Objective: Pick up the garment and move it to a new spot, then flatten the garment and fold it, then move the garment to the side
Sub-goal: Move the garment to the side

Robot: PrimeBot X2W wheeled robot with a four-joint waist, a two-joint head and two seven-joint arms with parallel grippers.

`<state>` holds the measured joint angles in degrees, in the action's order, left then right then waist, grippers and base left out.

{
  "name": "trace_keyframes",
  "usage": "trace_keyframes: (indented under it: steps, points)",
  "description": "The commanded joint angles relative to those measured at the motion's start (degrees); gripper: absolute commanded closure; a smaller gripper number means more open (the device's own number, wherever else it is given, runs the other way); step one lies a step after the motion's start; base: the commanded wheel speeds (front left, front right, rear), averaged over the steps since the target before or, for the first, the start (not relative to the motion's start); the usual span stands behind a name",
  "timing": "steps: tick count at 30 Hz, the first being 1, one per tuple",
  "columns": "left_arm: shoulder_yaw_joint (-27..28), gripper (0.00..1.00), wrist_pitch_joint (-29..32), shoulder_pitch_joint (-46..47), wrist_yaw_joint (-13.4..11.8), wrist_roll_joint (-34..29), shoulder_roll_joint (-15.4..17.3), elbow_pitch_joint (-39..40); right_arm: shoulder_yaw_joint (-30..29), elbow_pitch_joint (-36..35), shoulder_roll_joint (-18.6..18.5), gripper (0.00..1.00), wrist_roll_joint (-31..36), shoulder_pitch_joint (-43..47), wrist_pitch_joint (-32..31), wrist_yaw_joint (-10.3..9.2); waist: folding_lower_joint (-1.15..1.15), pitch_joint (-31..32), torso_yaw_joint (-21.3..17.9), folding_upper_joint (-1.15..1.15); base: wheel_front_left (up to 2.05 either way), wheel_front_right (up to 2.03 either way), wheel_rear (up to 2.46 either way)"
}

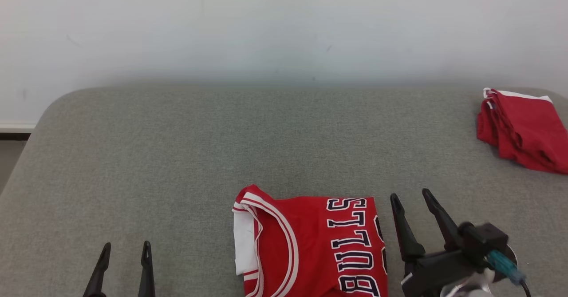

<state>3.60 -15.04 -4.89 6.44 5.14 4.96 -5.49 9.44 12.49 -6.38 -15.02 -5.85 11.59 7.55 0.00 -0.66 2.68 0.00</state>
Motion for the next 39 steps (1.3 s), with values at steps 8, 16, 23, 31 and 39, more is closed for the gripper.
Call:
trace_keyframes:
  steps: [8, 16, 23, 31, 39]
  points:
    - [-1.0, 0.00, -0.2, 1.6, 0.2, -0.5, -0.3, -0.5, -0.2, 9.1, 0.5, 0.00, 0.8, -5.2, -7.9, -0.13, 0.00, -1.3, 2.7, 0.00, 0.00, 0.00, 0.00]
    - [-1.3, 0.00, -0.2, 2.4, 0.3, -0.3, -0.5, -1.0, -0.1, 16.6, 1.0, 0.00, 0.0, -6.3, -10.6, -0.13, 0.00, -2.5, 3.6, 0.00, 0.00, 0.00, 0.00]
    - [-1.5, 0.00, -0.2, 3.0, 0.3, -0.5, -0.6, -1.4, 0.6, 23.1, 1.9, 0.00, -0.3, -7.6, -11.4, -0.13, 0.00, -2.8, 3.8, 0.00, 0.00, 0.00, 0.00]
    - [-1.4, 0.00, -0.2, 2.8, 0.2, -0.5, -0.7, -1.4, 4.6, 28.3, 3.4, 1.00, -4.5, -6.9, -13.3, 0.00, 0.00, -2.9, 3.8, 0.00, 0.00, 0.00, 0.00]
    - [-1.5, 0.00, -0.2, 3.5, -0.2, -0.6, -0.9, -1.0, 5.0, 28.7, 2.9, 1.00, -5.8, -11.9, -11.4, -0.06, 0.00, -4.3, 3.3, 0.00, 0.00, 0.00, 0.00]
